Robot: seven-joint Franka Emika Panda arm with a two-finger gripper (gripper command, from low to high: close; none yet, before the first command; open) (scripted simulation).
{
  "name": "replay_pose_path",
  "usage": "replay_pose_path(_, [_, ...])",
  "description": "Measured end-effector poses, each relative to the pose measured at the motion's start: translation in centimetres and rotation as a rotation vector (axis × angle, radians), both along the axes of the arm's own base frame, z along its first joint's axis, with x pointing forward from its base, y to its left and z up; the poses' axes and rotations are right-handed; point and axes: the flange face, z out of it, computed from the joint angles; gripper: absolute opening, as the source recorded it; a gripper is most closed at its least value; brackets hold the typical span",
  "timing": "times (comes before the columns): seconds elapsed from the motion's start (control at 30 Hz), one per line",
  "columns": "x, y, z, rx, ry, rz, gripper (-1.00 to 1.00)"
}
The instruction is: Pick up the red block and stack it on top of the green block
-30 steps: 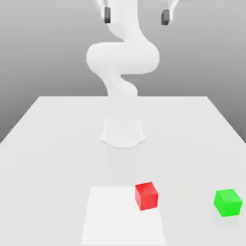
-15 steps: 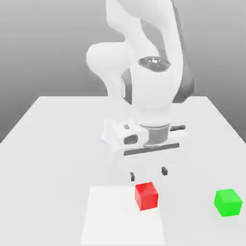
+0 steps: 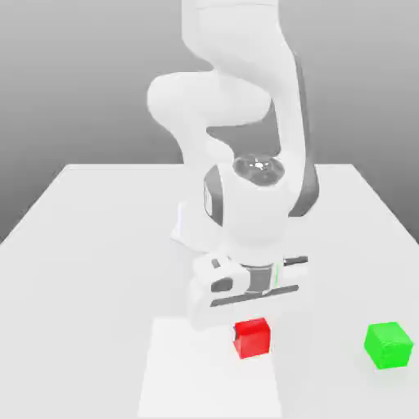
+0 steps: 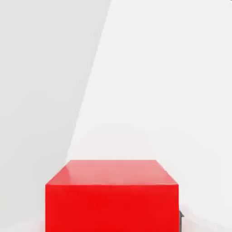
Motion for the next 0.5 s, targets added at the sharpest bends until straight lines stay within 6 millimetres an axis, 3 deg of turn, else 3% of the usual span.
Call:
replay_pose_path(0.13, [0.0,0.3,3.5,-0.001,0.001,0.021,-1.00])
replay_pose_path(0.23, [1.5,3.0,4.7,0.000,0.001,0.168,-1.00])
replay_pose_path(0.33, [1.4,10.8,5.6,0.000,0.002,0.457,-1.00])
replay_pose_path(0.5, [1.0,19.9,7.1,0.000,0.001,0.828,-1.00])
